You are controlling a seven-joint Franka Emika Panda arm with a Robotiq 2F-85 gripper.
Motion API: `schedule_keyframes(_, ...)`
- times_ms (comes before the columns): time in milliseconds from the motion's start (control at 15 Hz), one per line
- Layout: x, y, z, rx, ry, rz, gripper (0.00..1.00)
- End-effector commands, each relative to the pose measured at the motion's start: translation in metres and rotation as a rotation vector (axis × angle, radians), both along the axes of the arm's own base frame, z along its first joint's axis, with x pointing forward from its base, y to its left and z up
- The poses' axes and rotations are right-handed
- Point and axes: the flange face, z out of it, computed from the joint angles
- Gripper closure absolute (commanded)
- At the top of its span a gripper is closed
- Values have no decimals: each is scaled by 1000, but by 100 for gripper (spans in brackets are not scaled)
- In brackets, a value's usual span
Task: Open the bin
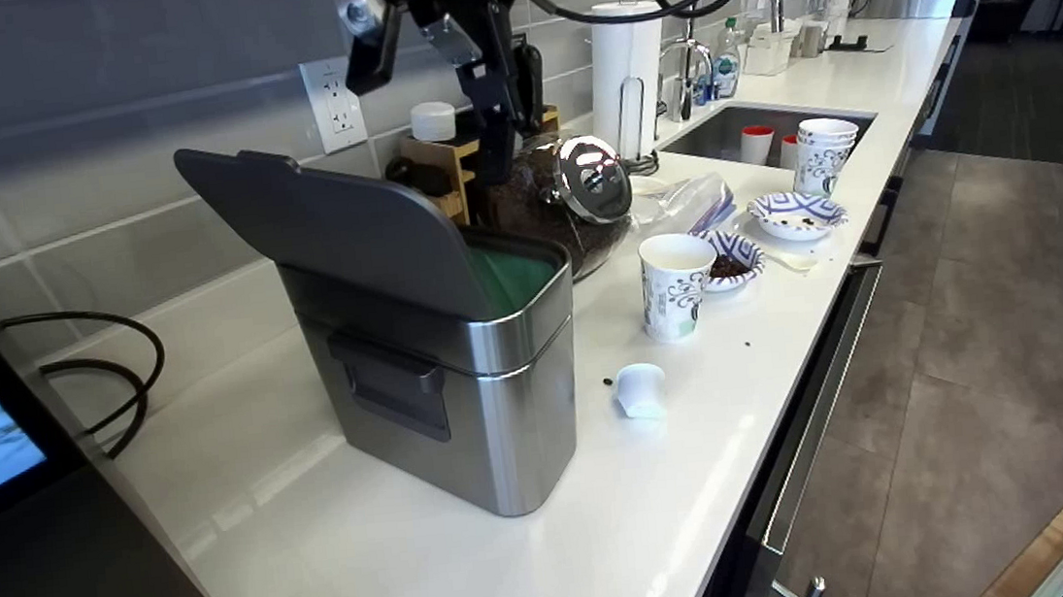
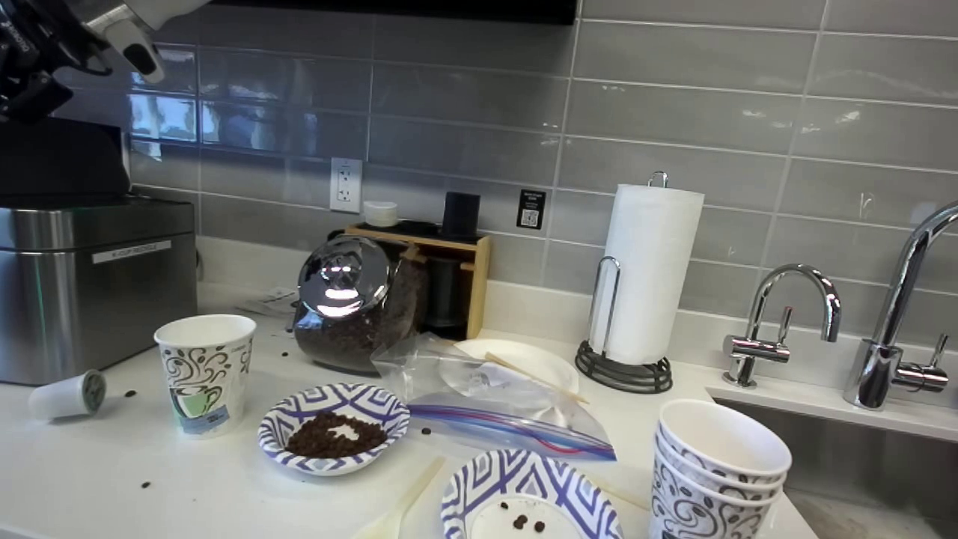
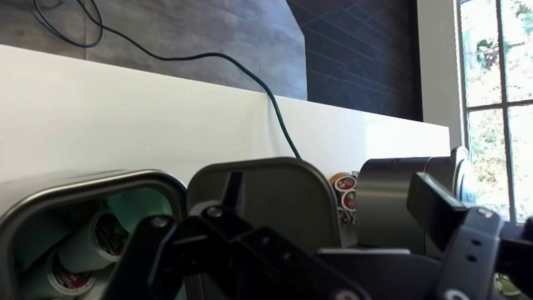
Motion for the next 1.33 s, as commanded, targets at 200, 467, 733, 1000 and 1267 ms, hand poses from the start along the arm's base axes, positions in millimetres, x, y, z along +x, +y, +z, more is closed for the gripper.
schedule_keyframes(200, -39, -53, -4, -97, -111, -10, 0)
schedule_keyframes(467, -61, -89, -4, -171, -284, 56, 0)
schedule_keyframes(733, -81, -114, -9, -228, -460, 144, 0)
schedule_keyframes(1000, -90, -140, -29, -291, -614, 224, 0)
schedule_keyframes(1267, -95, -155, -58, -320, -702, 291, 0)
